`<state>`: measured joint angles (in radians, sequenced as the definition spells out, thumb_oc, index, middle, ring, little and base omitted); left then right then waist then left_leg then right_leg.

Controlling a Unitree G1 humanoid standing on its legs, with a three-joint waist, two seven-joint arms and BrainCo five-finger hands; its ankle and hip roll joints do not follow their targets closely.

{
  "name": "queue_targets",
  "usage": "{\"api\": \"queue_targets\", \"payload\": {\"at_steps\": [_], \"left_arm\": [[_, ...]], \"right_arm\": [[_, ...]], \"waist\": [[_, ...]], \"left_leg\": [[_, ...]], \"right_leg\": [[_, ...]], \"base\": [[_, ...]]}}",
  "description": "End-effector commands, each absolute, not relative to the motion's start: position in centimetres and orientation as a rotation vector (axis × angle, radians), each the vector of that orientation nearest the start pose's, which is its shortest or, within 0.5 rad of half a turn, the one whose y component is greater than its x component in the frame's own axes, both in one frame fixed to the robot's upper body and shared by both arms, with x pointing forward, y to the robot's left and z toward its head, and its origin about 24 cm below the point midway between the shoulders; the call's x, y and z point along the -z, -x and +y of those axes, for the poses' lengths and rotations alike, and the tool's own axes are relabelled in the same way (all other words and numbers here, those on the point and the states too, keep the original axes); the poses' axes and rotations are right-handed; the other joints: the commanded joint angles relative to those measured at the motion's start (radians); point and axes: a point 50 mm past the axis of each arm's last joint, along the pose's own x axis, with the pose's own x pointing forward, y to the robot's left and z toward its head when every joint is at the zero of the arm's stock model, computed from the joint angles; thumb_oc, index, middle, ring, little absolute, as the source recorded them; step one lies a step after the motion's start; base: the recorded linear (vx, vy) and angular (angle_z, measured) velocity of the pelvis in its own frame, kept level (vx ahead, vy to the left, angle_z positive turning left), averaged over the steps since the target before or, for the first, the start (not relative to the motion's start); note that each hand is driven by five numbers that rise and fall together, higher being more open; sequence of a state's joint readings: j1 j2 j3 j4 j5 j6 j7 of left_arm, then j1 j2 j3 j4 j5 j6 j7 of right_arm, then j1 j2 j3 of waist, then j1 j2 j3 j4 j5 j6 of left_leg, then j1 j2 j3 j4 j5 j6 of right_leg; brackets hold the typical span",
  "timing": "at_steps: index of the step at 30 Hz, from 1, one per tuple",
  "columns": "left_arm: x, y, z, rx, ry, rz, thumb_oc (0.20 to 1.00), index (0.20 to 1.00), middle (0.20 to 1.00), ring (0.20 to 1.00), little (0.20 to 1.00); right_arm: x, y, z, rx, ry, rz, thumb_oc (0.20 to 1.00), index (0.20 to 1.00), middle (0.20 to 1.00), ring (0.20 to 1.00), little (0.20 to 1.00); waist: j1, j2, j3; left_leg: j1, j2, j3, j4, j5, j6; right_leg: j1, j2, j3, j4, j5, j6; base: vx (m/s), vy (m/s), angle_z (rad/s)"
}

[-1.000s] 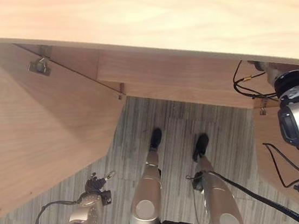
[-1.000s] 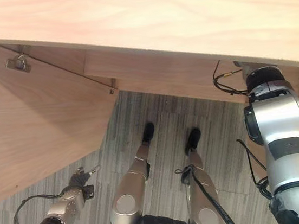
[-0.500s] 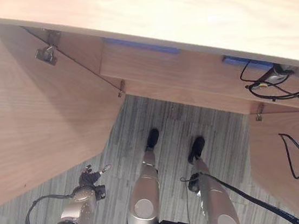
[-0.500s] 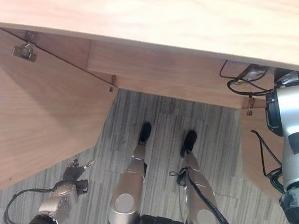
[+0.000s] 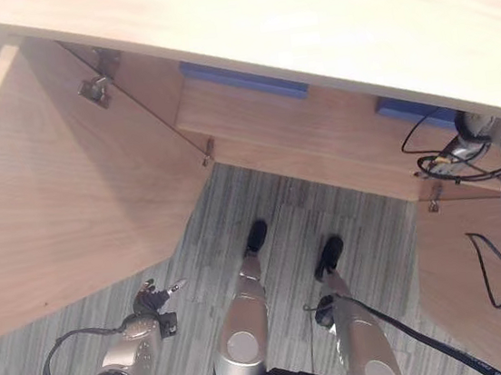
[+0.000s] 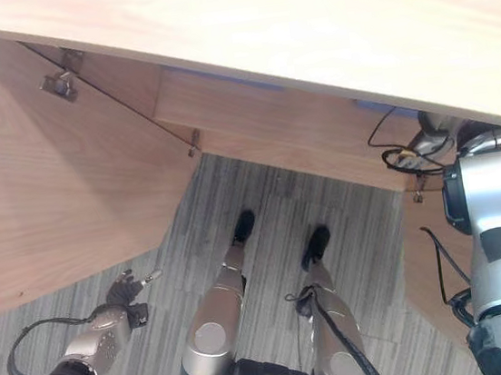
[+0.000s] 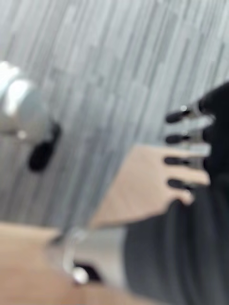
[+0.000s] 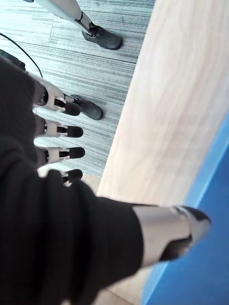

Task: Put the empty folder in the office cabinet

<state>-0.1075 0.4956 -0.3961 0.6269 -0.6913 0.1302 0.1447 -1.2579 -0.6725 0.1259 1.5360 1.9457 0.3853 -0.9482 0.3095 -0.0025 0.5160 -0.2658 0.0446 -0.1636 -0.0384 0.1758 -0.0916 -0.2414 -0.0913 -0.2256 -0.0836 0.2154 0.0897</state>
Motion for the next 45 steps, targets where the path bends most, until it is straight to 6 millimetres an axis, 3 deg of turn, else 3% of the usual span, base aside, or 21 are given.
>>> {"api": "queue_targets", "payload": {"at_steps": [1, 2, 4, 6, 7, 8, 9, 11, 12, 13, 14, 15, 17, 19, 23, 27, 30, 37, 45], "left_arm": [[9.6, -18.1, 25.1, -0.162, -0.106, 0.887, 1.0, 1.0, 1.0, 1.0, 1.0], [9.6, -18.1, 25.1, -0.162, -0.106, 0.887, 1.0, 1.0, 1.0, 1.0, 1.0], [10.0, -18.1, 24.3, -0.152, -0.11, 0.909, 1.0, 1.0, 1.0, 1.0, 1.0], [10.0, -18.1, 24.3, -0.152, -0.11, 0.909, 1.0, 1.0, 1.0, 1.0, 1.0], [10.6, -18.0, 23.1, -0.152, -0.109, 0.948, 1.0, 1.0, 1.0, 1.0, 1.0], [10.8, -17.9, 22.8, -0.156, -0.108, 0.961, 1.0, 1.0, 1.0, 1.0, 1.0], [11.4, -17.3, 22.0, -0.167, -0.102, 0.993, 1.0, 1.0, 1.0, 1.0, 1.0], [11.6, -17.2, 21.7, -0.172, -0.101, 1.004, 1.0, 1.0, 1.0, 1.0, 1.0], [12.0, -16.8, 21.3, -0.178, -0.1, 1.02, 1.0, 1.0, 1.0, 1.0, 1.0], [12.8, -15.9, 20.8, -0.192, -0.101, 1.053, 1.0, 1.0, 1.0, 1.0, 1.0], [12.8, -15.9, 20.8, -0.192, -0.101, 1.053, 1.0, 1.0, 1.0, 1.0, 1.0], [13.2, -15.6, 20.5, -0.218, -0.092, 1.073, 1.0, 1.0, 1.0, 1.0, 1.0], [13.7, -15.0, 20.3, -0.256, -0.08, 1.103, 1.0, 1.0, 1.0, 1.0, 1.0], [14.3, -14.2, 20.3, -0.292, -0.064, 1.136, 1.0, 1.0, 1.0, 1.0, 1.0], [15.1, -12.8, 20.7, -0.358, -0.053, 1.203, 1.0, 1.0, 1.0, 1.0, 1.0], [15.9, -11.0, 21.4, -0.434, -0.05, 1.333, 1.0, 1.0, 1.0, 1.0, 1.0], [16.1, -10.5, 21.4, -0.435, -0.068, 1.379, 1.0, 1.0, 1.0, 1.0, 1.0], [16.3, -9.6, 21.6, -0.443, -0.096, 1.432, 1.0, 1.0, 1.0, 1.0, 1.0], [15.9, -10.4, 22.6, -0.423, -0.163, 1.422, 1.0, 1.0, 1.0, 1.0, 1.0]], "right_arm": [[-10.9, -35.3, -29.3, 0.97, -1.352, 0.904, 1.0, 1.0, 1.0, 1.0, 1.0], [-10.9, -35.3, -29.3, 0.97, -1.352, 0.904, 1.0, 1.0, 1.0, 1.0, 1.0], [-8.4, -34.9, -27.9, 0.944, -1.357, 0.981, 1.0, 1.0, 1.0, 1.0, 1.0], [-8.4, -34.9, -27.9, 0.944, -1.357, 0.981, 1.0, 1.0, 1.0, 1.0, 1.0], [-4.9, -33.8, -26.1, 0.924, -1.345, 1.084, 1.0, 1.0, 1.0, 1.0, 1.0], [-3.9, -33.4, -25.5, 0.911, -1.337, 1.123, 1.0, 1.0, 1.0, 1.0, 1.0], [-1.0, -32.0, -23.9, 0.905, -1.311, 1.2, 1.0, 1.0, 1.0, 1.0, 1.0], [0.1, -31.4, -23.3, 0.902, -1.284, 1.226, 1.0, 1.0, 1.0, 1.0, 1.0], [1.9, -30.5, -22.5, 0.903, -1.216, 1.238, 1.0, 1.0, 1.0, 1.0, 1.0], [5.3, -28.0, -20.2, 0.845, -0.947, 1.334, 1.0, 1.0, 1.0, 1.0, 1.0], [5.3, -28.0, -20.2, 0.845, -0.947, 1.334, 1.0, 1.0, 1.0, 1.0, 1.0], [8.3, -25.0, -17.2, 0.753, -0.879, 1.459, 1.0, 1.0, 1.0, 1.0, 1.0], [10.3, -22.5, -14.9, 0.687, -0.805, 1.521, 1.0, 1.0, 1.0, 1.0, 1.0], [11.8, -20.5, -14.0, 0.647, -0.73, 1.545, 1.0, 1.0, 1.0, 1.0, 1.0], [13.4, -17.7, -13.2, 0.569, -0.597, 1.565, 1.0, 1.0, 1.0, 1.0, 1.0], [14.1, -16.9, -12.6, 0.395, -0.373, 1.519, 1.0, 1.0, 1.0, 1.0, 1.0], [14.2, -16.6, -12.1, 0.341, -0.34, 1.518, 1.0, 1.0, 1.0, 1.0, 1.0], [14.2, -16.8, -12.4, 0.356, -0.373, 1.486, 1.0, 1.0, 1.0, 1.0, 1.0], [13.3, -19.7, -14.1, 0.447, -0.561, 1.233, 1.0, 1.0, 1.0, 1.0, 1.0]], "waist": [[0.008, 0.026, -0.121], [0.008, 0.026, -0.121], [-0.002, 0.03, -0.143], [-0.002, 0.03, -0.143], [-0.02, 0.035, -0.176], [-0.026, 0.035, -0.186], [-0.04, 0.035, -0.211], [-0.046, 0.035, -0.218], [-0.055, 0.034, -0.228], [-0.076, 0.028, -0.249], [-0.076, 0.028, -0.249], [-0.093, 0.022, -0.258], [-0.109, 0.014, -0.271], [-0.118, 0.009, -0.288], [-0.137, -0.003, -0.314], [-0.162, -0.014, -0.327], [-0.168, -0.019, -0.331], [-0.186, -0.032, -0.34], [-0.213, -0.035, -0.327]], "left_leg": [[0.036, 0.05, 0.053, -0.049, -0.12, -0.003], [0.036, 0.05, 0.053, -0.049, -0.12, -0.003], [0.057, 0.04, 0.063, -0.049, -0.13, 0.007], [0.057, 0.04, 0.063, -0.049, -0.13, 0.007], [0.094, 0.03, 0.081, -0.049, -0.149, 0.021], [0.109, 0.027, 0.085, -0.049, -0.155, 0.026], [0.14, 0.02, 0.096, -0.049, -0.163, 0.036], [0.15, 0.017, 0.097, -0.049, -0.168, 0.04], [0.167, 0.013, 0.1, -0.049, -0.173, 0.047], [0.207, 0.005, 0.113, -0.049, -0.183, 0.062], [0.207, 0.005, 0.113, -0.049, -0.183, 0.062], [0.233, -0.001, 0.117, -0.049, -0.197, 0.071], [0.262, -0.008, 0.118, -0.048, -0.204, 0.083], [0.278, -0.014, 0.125, -0.047, -0.205, 0.091], [0.299, -0.028, 0.134, -0.038, -0.22, 0.105], [0.305, -0.044, 0.145, -0.022, -0.241, 0.119], [0.305, -0.049, 0.151, -0.014, -0.249, 0.124], [0.309, -0.056, 0.163, -0.001, -0.267, 0.133], [0.343, -0.068, 0.176, 0.0, -0.275, 0.128]], "right_leg": [[0.033, -0.063, -0.01, -0.004, -0.162, 0.102], [0.033, -0.063, -0.01, -0.004, -0.162, 0.102], [0.043, -0.071, -0.004, -0.004, -0.157, 0.105], [0.043, -0.071, -0.004, -0.004, -0.157, 0.105], [0.066, -0.079, 0.007, -0.004, -0.157, 0.111], [0.075, -0.081, 0.01, -0.004, -0.156, 0.113], [0.094, -0.085, 0.016, -0.004, -0.154, 0.118], [0.098, -0.086, 0.02, -0.004, -0.151, 0.119], [0.106, -0.09, 0.027, -0.004, -0.145, 0.122], [0.127, -0.097, 0.043, -0.004, -0.133, 0.129], [0.127, -0.097, 0.043, -0.004, -0.133, 0.129], [0.135, -0.106, 0.054, -0.004, -0.122, 0.128], [0.144, -0.112, 0.063, -0.004, -0.107, 0.13], [0.15, -0.113, 0.069, -0.004, -0.097, 0.13], [0.147, -0.117, 0.081, -0.004, -0.08, 0.123], [0.137, -0.118, 0.108, -0.004, -0.07, 0.118], [0.134, -0.117, 0.115, -0.004, -0.069, 0.118], [0.137, -0.115, 0.13, -0.004, -0.066, 0.114], [0.087, -0.143, 0.084, -0.004, -0.019, 0.107]], "base": [[-0.03, 0.072, -0.02], [-0.06, 0.094, -0.07], [-0.06, 0.114, -0.08], [-0.03, 0.109, -0.02], [-0.04, 0.214, -0.03], [-0.06, 0.323, 0.0], [-0.02, 0.158, 0.01], [-0.01, 0.099, -0.18], [0.01, 0.159, -0.34], [0.01, 0.135, -0.16], [-0.03, 0.143, -0.36], [-0.04, 0.057, -0.31], [-0.03, 0.064, -0.3], [-0.03, 0.053, -0.11], [-0.03, 0.03, -0.08], [-0.06, 0.021, -0.08], [-0.03, 0.005, -0.03], [-0.04, 0.013, -0.02], [-0.06, 0.068, -0.21]]}}
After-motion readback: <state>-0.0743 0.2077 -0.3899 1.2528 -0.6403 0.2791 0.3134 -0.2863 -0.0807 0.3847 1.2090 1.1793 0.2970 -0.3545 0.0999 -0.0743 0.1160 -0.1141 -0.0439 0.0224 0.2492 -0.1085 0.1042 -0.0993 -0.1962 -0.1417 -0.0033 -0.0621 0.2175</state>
